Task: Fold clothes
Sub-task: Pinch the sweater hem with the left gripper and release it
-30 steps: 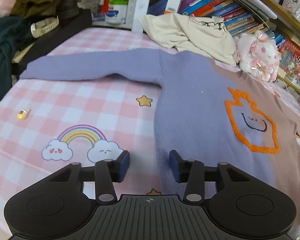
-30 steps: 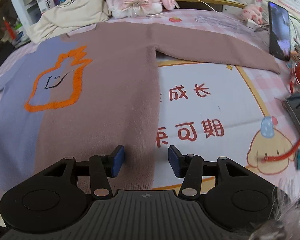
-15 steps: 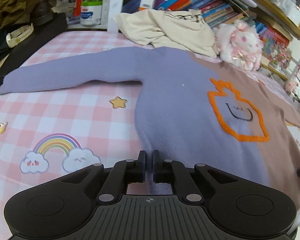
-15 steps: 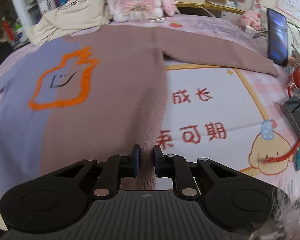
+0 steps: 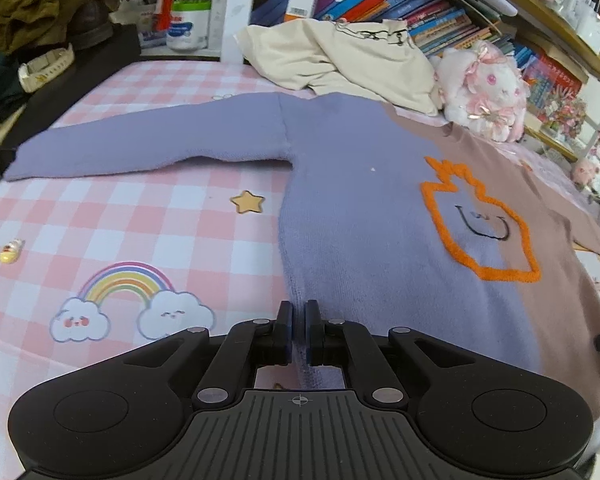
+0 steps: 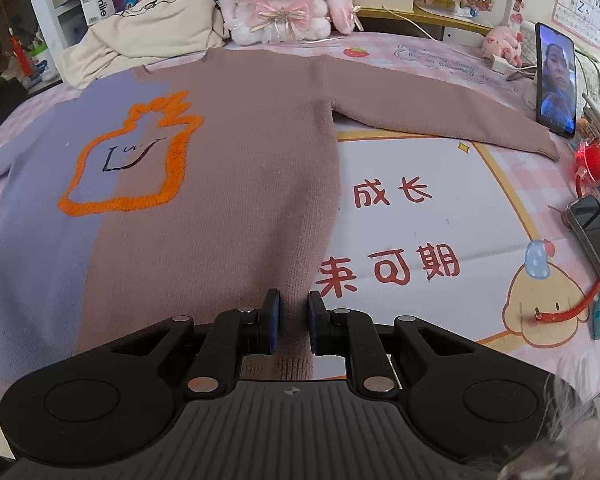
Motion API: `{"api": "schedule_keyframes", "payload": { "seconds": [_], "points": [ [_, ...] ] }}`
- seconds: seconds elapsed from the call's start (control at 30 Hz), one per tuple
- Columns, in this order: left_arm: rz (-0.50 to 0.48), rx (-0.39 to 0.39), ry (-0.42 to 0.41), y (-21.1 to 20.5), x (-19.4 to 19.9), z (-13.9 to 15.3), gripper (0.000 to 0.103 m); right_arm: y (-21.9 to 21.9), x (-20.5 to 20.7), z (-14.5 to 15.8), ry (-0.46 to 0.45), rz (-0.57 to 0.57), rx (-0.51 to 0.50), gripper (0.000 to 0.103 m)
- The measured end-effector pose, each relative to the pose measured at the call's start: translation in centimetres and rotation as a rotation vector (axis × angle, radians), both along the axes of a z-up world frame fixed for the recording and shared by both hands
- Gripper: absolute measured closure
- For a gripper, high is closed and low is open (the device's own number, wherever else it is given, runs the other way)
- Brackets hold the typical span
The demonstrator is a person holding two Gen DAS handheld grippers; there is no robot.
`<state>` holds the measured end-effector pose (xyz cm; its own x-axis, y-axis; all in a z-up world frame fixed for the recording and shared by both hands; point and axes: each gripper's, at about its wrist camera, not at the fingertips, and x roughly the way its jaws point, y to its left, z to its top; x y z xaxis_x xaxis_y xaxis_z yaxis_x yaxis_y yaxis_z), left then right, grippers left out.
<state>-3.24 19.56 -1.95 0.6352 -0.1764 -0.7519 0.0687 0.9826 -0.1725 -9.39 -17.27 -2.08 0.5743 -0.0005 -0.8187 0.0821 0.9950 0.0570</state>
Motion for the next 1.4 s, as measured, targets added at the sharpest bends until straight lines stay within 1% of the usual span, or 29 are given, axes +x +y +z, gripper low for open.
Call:
{"api": "schedule_keyframes", "payload": {
  "seconds": [0.1,0.2,0.27,0.37,0.77,0.87,0.9,0.93,0.97,1.0,1.03,1.07,1.1,1.13,1.17,1.23,1.33,1.4],
  "points": [
    [0.016,0.018,-0.005,0.0,-0.1,0.1,0.098,0.2,0.0,-0.1,-0.005,0.013,-0.001,0.09],
    [0.027,-0.004,0.003,0.4,-0.1,0.1,0.098,0.3,0.0,-0.1,-0.015,0.036,-0.024,0.09],
    [0.022,-0.003,0.002,0.4,-0.1,0.1,0.098,0.2,-0.1,-0.2,-0.024,0.045,-0.028,0.09],
    [0.01,0.006,0.004,0.2,-0.2,0.1,0.098,0.0,-0.1,-0.2,-0.023,0.044,-0.025,0.089],
    [0.015,-0.011,0.005,0.2,-0.5,0.1,0.097,0.2,0.0,-0.2,-0.023,0.041,-0.04,0.089],
    [0.025,-0.019,0.0,0.4,-0.4,0.1,0.095,0.2,-0.1,-0.1,-0.024,0.03,-0.042,0.083],
    [0.03,-0.024,-0.006,0.4,-0.4,0.2,0.095,0.1,-0.2,-0.1,-0.026,0.023,-0.04,0.079],
    [0.036,-0.028,-0.015,0.3,-0.4,0.4,0.093,0.0,-0.2,0.0,-0.028,0.015,-0.038,0.073],
    [0.04,-0.027,-0.03,0.2,-0.5,0.6,0.087,0.0,-0.2,0.0,-0.035,0.008,-0.03,0.068],
    [0.041,-0.022,-0.051,0.2,-0.6,0.9,0.081,-0.1,-0.3,0.1,-0.043,0.002,-0.021,0.06],
    [0.041,-0.014,-0.071,0.1,-0.8,1.2,0.065,0.0,-0.3,0.2,-0.053,-0.001,-0.021,0.059],
    [0.043,-0.006,-0.092,0.1,-0.9,1.5,0.045,0.1,-0.3,0.4,-0.063,-0.003,-0.024,0.054],
    [0.05,0.006,-0.117,0.1,-1.2,1.7,0.038,0.3,-0.3,0.5,-0.074,-0.005,-0.026,0.047],
    [0.058,0.015,-0.142,0.1,-1.4,2.0,0.03,0.5,-0.2,0.6,-0.085,-0.005,-0.033,0.043],
    [0.063,0.019,-0.156,0.1,-1.6,2.2,0.027,0.7,-0.2,0.7,-0.097,-0.001,-0.035,0.042],
    [0.074,0.024,-0.181,0.2,-1.9,2.5,0.023,1.1,-0.2,0.9,-0.114,0.011,-0.034,0.035],
    [0.099,0.028,-0.166,0.8,-1.8,2.6,0.021,1.8,-0.2,1.0,-0.131,0.03,-0.037,0.03],
    [0.121,0.033,-0.16,1.4,-1.8,2.5,0.02,2.2,-0.1,1.1,-0.143,0.04,-0.044,0.029]
  ]
}}
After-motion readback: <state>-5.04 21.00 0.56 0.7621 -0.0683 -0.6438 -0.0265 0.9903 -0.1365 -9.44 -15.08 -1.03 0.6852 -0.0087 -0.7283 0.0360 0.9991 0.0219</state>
